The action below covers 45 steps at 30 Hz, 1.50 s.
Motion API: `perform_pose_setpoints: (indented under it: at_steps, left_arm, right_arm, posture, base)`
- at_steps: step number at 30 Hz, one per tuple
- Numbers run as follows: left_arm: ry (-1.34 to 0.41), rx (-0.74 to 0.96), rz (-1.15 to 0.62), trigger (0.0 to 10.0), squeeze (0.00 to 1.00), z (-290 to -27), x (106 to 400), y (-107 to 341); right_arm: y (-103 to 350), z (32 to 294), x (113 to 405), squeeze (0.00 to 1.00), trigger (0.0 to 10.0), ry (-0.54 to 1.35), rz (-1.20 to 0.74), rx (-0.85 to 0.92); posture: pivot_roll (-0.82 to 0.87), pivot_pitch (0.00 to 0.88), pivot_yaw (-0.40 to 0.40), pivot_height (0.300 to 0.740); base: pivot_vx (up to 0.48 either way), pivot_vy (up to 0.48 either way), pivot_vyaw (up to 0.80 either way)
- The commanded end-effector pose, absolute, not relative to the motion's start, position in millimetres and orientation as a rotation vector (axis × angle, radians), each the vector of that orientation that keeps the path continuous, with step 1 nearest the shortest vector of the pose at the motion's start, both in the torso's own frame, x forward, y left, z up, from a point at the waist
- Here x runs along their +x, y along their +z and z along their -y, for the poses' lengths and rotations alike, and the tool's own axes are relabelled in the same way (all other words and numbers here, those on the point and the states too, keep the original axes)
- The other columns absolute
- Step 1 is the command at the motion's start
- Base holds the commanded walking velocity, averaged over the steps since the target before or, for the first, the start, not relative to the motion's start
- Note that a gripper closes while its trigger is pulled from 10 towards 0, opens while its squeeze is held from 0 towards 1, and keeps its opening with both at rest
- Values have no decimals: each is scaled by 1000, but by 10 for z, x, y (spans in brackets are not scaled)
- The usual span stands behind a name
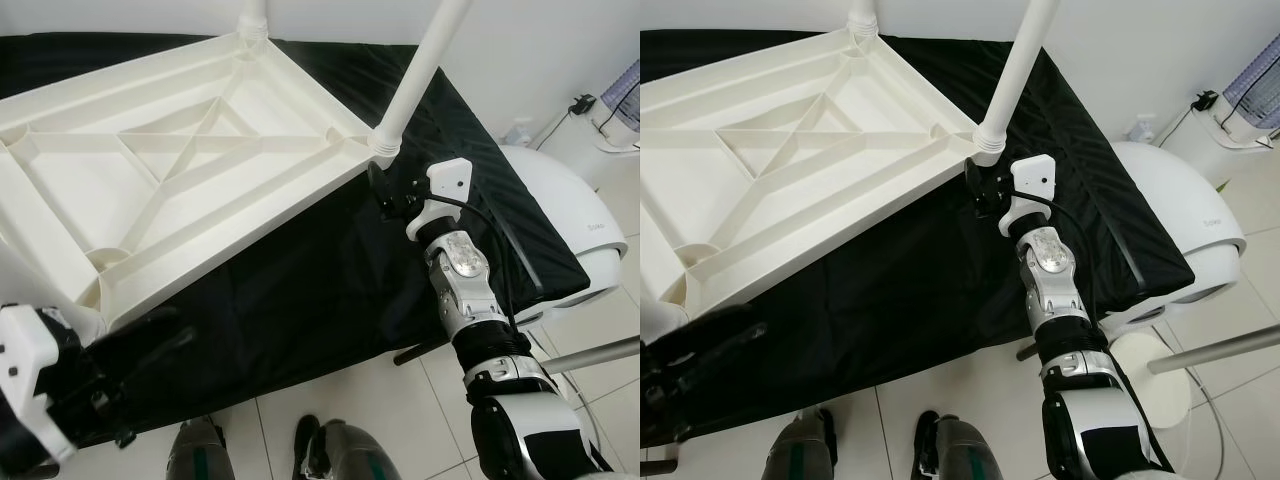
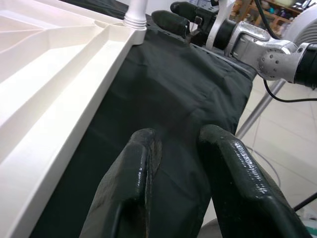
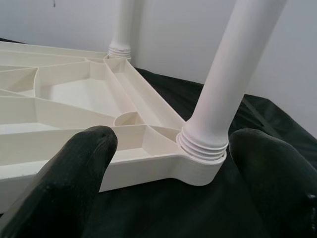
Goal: Building children table
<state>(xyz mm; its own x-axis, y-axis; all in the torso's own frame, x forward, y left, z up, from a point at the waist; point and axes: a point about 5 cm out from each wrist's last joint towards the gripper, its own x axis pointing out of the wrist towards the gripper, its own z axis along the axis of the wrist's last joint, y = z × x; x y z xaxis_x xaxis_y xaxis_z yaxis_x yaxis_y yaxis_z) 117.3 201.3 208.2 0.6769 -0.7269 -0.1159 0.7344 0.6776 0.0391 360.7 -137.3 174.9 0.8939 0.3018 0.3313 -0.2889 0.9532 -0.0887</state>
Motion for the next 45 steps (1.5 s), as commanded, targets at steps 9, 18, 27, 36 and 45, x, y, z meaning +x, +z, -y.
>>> perform_pose_setpoints:
  at_steps: [9, 18, 27, 36, 45]
  left_arm:
    - [-763, 114, -202, 10000, 0, -2243, 958, 2027]
    - [-579, 153, -258, 10000, 0, -2722, 992, 1970]
    - [-441, 223, -260, 10000, 0, -2974, 1188, 1884]
    - [-484, 267, -292, 10000, 0, -3094, 1207, 1888]
    - [-476, 269, -364, 10000, 0, -3375, 1032, 1971]
  right_arm:
    - [1758, 1395, 3663, 0, 10000, 301, 346, -24]
    - [1759, 1364, 3688, 0, 10000, 312, 345, -18]
    - [1759, 1320, 3693, 0, 10000, 321, 352, -9]
    - [1775, 1358, 3703, 0, 10000, 316, 362, -15]
    - [1789, 1372, 3713, 0, 10000, 309, 369, -18]
  posture:
    - [281, 185, -204, 740]
    - [307, 184, -213, 740]
    - [303, 168, -213, 740]
    - [286, 149, -209, 740]
    - [293, 149, -203, 740]
  base:
    - [0, 0, 0]
    - [0, 0, 0]
    - [0, 0, 0]
    - [0, 0, 0]
    - [0, 0, 0]
